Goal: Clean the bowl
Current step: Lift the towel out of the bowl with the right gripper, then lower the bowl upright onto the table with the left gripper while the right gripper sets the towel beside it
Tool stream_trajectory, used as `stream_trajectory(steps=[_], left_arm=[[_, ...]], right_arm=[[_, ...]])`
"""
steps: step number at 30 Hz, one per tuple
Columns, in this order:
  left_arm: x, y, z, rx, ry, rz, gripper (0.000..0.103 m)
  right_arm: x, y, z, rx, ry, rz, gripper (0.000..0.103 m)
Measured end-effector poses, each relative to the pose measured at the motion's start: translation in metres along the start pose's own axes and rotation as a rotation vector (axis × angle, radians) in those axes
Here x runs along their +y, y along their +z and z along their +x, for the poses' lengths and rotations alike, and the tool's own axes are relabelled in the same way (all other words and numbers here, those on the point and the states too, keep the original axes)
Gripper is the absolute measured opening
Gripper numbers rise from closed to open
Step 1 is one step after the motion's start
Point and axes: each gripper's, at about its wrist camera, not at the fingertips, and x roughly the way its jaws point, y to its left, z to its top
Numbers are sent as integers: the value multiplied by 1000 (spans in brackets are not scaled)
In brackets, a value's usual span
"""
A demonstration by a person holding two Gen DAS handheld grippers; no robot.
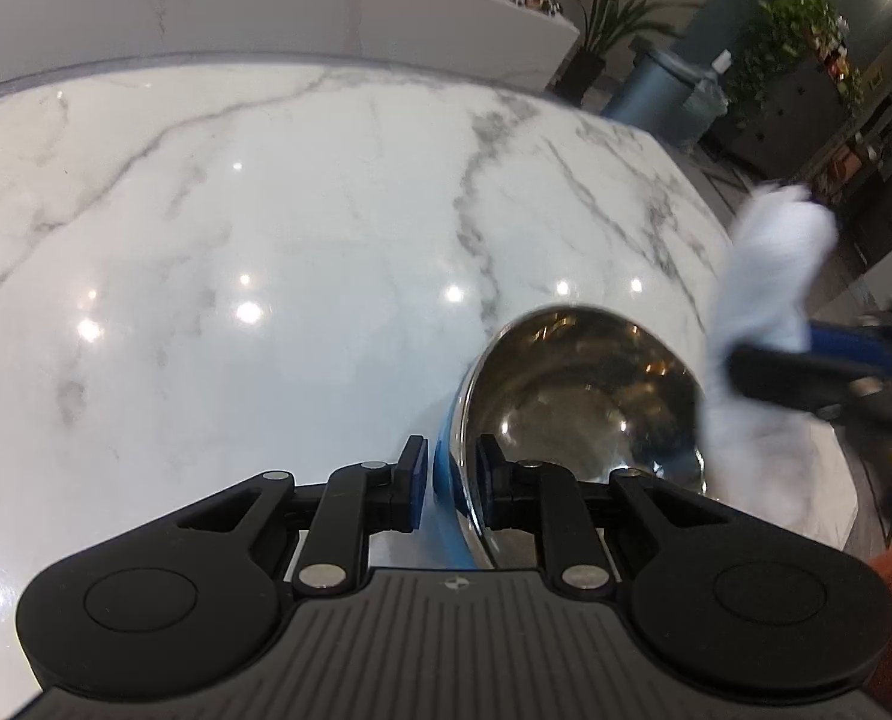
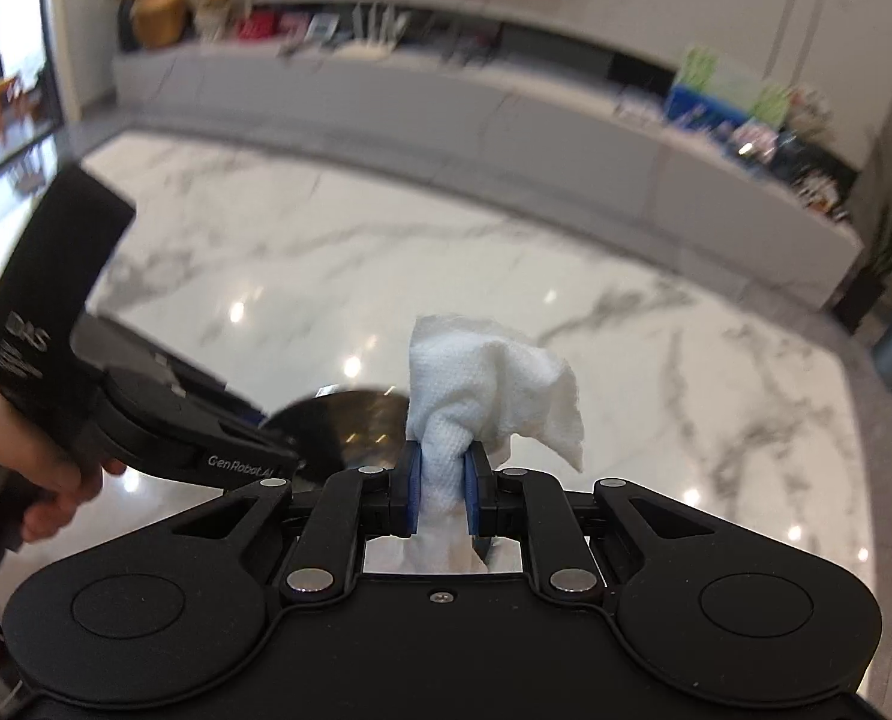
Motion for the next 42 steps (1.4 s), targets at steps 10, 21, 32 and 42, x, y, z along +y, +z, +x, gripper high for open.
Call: stream_trajectory(steps=[10, 21, 32, 42], left_arm=[[-10, -11, -2, -14, 18, 14, 40], [-15, -18, 2, -8, 68, 22, 37], [2, -3, 4, -55, 175, -23, 34], [12, -2, 4, -88, 220, -49, 34]], right_arm=[[-22, -68, 26, 104, -64, 101, 13], [0, -84, 27, 65, 4, 128, 13], [-8, -44, 66, 20, 30, 57, 13], [-3, -41, 91, -18, 60, 2, 13]])
